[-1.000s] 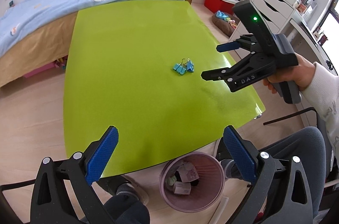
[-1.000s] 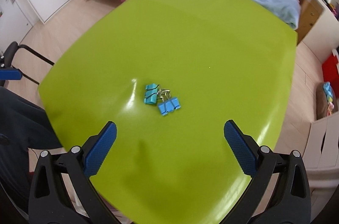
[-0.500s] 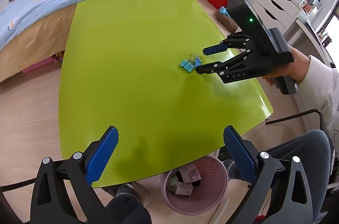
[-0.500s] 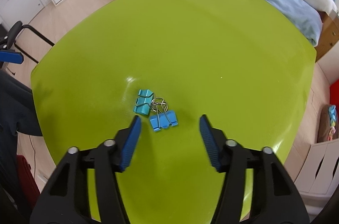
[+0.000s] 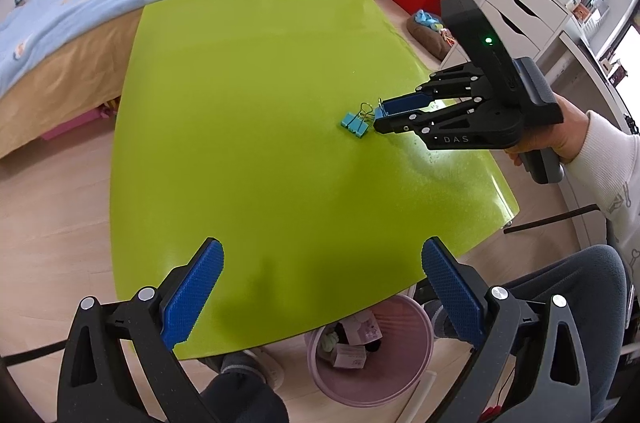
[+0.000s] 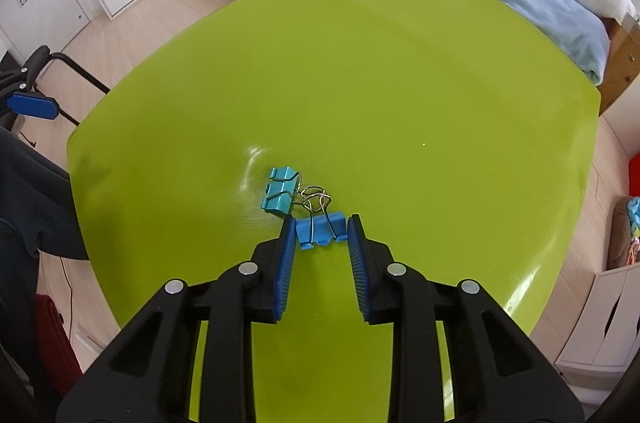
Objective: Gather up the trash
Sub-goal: 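Reach the right gripper to the blue binder clips and grasp one, then grasp the other blue binder clip with the left gripper while the right gripper holds its clip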
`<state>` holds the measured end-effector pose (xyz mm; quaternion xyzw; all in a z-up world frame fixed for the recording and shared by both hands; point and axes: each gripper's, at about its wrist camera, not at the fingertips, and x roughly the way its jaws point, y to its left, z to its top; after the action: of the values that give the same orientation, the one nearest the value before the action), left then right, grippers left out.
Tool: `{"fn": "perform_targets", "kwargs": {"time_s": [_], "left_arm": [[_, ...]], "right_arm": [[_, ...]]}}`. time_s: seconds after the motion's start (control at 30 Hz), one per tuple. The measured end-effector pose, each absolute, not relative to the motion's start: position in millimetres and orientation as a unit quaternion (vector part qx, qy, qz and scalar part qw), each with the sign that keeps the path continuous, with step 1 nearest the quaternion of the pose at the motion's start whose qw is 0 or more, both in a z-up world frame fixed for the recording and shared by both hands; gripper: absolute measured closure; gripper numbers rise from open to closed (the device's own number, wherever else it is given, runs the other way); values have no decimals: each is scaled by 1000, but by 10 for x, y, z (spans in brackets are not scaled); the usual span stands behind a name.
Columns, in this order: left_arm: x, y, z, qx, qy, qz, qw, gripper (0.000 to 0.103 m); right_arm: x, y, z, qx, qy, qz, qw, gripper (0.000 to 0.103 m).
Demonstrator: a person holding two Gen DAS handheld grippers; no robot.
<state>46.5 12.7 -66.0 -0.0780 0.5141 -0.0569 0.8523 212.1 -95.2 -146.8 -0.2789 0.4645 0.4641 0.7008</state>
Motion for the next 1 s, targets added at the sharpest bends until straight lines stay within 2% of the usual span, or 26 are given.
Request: {"fn": "perform_targets", "kwargs": {"time_s": [0.43,0.93,1.0], "left_arm": [[1028,6,-693,-24,511,-101,853,8],[1787,-318,-1044,82,509,-190,835,8],[1839,-366,-1099,95,513,-202,829,23]], "right_arm": [[2058,-1263,-1249,-223,508,394,733,77],[2092,-1542,-1220,-197,533,355,742,77],[2108,-1553,-1225,-195,534,354,742,77]]}}
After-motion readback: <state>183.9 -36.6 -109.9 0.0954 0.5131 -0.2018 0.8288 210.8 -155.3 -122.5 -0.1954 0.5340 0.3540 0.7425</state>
